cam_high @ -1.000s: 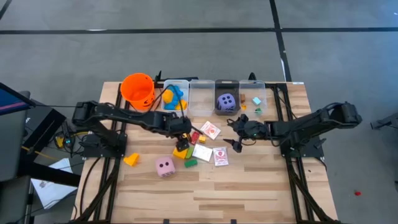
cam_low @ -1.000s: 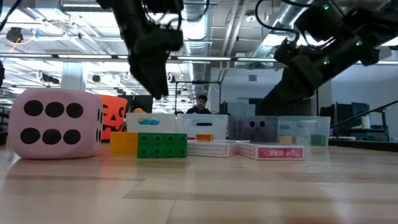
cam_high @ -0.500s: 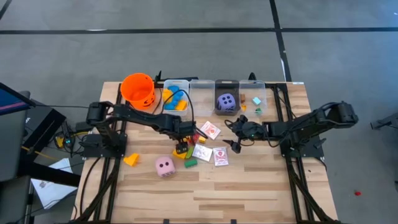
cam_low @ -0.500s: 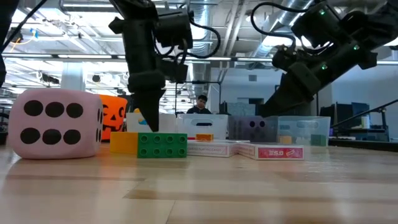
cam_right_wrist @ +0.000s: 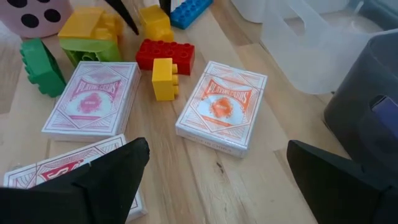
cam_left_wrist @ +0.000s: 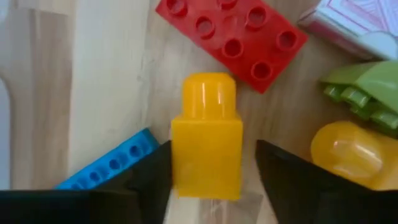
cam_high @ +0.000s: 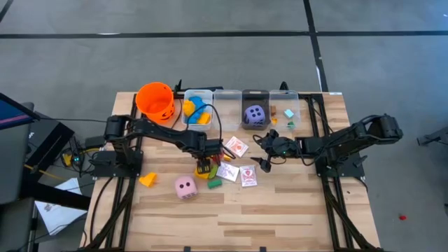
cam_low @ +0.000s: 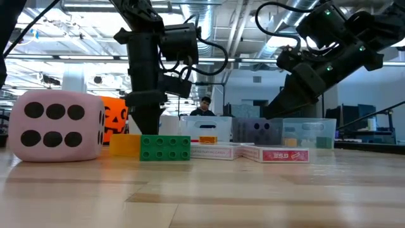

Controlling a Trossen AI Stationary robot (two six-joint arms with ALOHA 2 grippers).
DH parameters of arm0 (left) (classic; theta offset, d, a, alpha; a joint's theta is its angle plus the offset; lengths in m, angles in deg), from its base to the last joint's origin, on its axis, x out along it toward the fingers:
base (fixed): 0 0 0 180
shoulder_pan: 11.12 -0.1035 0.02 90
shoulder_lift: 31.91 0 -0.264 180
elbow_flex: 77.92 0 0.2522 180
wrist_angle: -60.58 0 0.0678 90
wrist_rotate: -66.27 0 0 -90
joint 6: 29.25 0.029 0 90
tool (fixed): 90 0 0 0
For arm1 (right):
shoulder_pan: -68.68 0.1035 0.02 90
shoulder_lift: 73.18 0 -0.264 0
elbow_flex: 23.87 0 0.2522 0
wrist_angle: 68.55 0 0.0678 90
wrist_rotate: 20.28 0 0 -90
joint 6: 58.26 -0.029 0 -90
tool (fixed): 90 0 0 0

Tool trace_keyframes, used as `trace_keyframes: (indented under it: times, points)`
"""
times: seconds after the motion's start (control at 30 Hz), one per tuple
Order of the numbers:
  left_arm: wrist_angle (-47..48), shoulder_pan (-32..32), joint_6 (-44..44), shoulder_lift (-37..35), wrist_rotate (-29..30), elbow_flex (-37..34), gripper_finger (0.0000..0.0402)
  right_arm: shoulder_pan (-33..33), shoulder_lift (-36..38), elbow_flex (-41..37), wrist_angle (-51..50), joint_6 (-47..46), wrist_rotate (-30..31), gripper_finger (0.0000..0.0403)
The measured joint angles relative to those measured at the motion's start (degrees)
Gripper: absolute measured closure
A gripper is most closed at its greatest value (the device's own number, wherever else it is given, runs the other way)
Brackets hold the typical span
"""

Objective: Pick & Place Toys
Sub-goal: Put the top right big yellow game piece into the white bin

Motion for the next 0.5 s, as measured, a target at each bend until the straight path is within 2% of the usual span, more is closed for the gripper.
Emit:
trace_keyframes:
  times: [0.1,0.2,0.33,0.43,0.5]
  points:
    - [-0.66,0.00,0.05,-0.31,0.23,0.09,0.0275,0.00,0.00,0.00,0.02,0.00,0.00,0.0021]
    - [-1.27,0.00,0.06,-0.63,0.25,0.07,0.0276,0.00,0.00,0.00,0.20,0.00,0.00,0.0021]
    - [-2.66,0.00,0.04,-4.55,0.70,-0.02,0.0276,0.00,0.00,0.00,1.85,0.02,0.00,0.0021]
    - [-3.52,0.00,0.07,-9.61,4.05,-0.02,0.0276,0.00,0.00,0.00,2.83,0.01,0.00,0.0021]
    - [-4.44,-0.26,0.10,-14.16,8.29,0.00,0.0276,0.00,0.00,0.00,3.03,0.01,0.00,0.0021]
